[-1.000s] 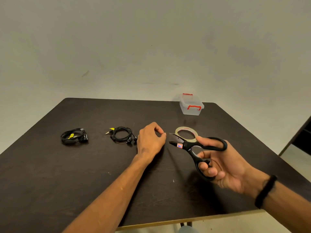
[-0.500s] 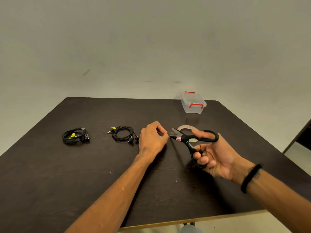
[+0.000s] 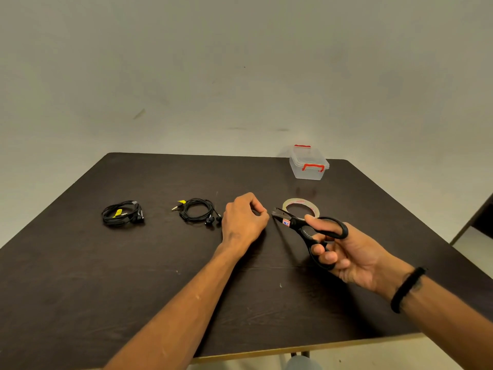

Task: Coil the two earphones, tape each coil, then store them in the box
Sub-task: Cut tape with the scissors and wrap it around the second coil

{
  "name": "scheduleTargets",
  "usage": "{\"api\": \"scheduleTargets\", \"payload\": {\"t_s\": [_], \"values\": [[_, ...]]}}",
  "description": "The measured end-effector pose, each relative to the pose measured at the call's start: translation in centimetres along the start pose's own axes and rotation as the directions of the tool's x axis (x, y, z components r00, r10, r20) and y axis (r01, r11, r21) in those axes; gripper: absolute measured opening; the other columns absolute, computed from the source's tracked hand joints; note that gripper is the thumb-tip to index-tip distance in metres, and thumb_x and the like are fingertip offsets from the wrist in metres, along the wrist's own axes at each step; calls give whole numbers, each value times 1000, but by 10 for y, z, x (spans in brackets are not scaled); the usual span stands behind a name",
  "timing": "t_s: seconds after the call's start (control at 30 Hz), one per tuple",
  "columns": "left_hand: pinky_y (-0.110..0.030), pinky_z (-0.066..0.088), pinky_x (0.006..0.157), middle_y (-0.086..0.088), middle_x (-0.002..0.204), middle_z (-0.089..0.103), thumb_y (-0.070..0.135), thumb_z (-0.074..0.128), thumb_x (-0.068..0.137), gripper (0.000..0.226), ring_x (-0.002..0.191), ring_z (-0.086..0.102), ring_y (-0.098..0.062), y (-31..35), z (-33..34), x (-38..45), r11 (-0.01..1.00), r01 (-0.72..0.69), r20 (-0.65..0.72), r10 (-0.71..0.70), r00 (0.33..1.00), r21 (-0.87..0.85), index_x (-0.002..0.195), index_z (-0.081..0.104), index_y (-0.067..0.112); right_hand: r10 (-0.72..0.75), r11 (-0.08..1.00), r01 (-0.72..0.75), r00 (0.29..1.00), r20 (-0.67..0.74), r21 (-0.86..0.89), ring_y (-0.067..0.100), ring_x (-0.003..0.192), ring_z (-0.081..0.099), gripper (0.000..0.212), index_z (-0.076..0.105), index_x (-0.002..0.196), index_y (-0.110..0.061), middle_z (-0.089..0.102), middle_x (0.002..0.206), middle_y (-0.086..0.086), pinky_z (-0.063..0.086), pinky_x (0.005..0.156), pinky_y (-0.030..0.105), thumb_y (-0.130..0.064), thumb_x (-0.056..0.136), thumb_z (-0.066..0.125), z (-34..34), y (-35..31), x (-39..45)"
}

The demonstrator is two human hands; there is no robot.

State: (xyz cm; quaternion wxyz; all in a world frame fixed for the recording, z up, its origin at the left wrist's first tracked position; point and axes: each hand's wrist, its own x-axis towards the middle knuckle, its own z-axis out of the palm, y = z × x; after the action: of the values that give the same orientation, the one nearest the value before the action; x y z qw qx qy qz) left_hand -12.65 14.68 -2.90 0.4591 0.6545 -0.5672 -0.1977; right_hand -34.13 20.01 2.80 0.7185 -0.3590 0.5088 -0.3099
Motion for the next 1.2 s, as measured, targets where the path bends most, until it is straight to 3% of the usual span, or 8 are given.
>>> {"api": "scheduleTargets", "payload": {"t_s": [0.13,0.3,0.4,0.53,0.7,0.8,0.87,1.2], "values": [[-36,62,77,13,74,73,20,75,81,13,74,69,-3,-1,1,0,1000,4,-5,-4,1000,-14,74,66,27,-40,999,40,999,-7,-22,8,37,47,36,62,96,-9,56,67,9,29,28,11,-32,78,82,-3,3,-4],[-33,60,73,10,74,71,16,73,83,14,72,68,-7,-2,1,2,997,31,-76,-36,996,-66,74,66,23,-98,974,94,995,-10,-206,9,40,46,60,63,125,-2,58,68,10,27,30,13,-33,79,85,-10,6,-3],[-29,55,76,10,76,71,19,76,85,11,79,68,-10,-4,0,6,987,67,-162,-91,982,-148,78,68,19,-173,893,139,984,-40,-427,13,41,49,63,66,113,3,65,71,14,28,32,17,-40,72,90,-16,5,-9],[-3,48,67,8,88,75,29,82,87,22,82,69,0,-3,2,9,977,39,-53,-51,997,-208,102,69,22,-235,682,125,971,-54,-721,19,43,56,57,64,102,2,73,70,16,42,44,26,-39,74,92,-19,0,-15],[-36,52,99,3,98,76,49,85,79,56,107,65,-16,17,13,35,997,73,167,-77,983,28,125,59,30,-406,154,85,914,15,-984,9,65,67,49,65,95,-28,72,74,-3,52,60,27,-58,67,91,-33,-6,-17],[-38,64,85,-4,86,78,34,90,78,65,84,77,-20,37,23,48,991,108,301,-126,945,75,130,54,25,-447,3,136,886,120,-991,5,69,65,46,67,99,-34,69,76,-8,52,60,26,-59,68,90,-49,-12,-18],[-34,66,74,-6,75,77,19,88,81,64,65,75,-17,49,28,54,987,134,350,-155,924,84,134,52,20,-426,-24,187,887,179,-982,2,69,66,45,69,104,-34,70,75,-10,54,63,25,-54,71,91,-61,-17,-19],[-38,66,76,-13,82,79,12,87,83,59,71,78,-22,64,78,79,980,201,381,-182,906,-9,131,53,14,-399,39,278,885,240,-960,7,67,61,46,75,107,-46,62,77,-14,45,58,18,-56,65,90,-129,-28,-34]]}}
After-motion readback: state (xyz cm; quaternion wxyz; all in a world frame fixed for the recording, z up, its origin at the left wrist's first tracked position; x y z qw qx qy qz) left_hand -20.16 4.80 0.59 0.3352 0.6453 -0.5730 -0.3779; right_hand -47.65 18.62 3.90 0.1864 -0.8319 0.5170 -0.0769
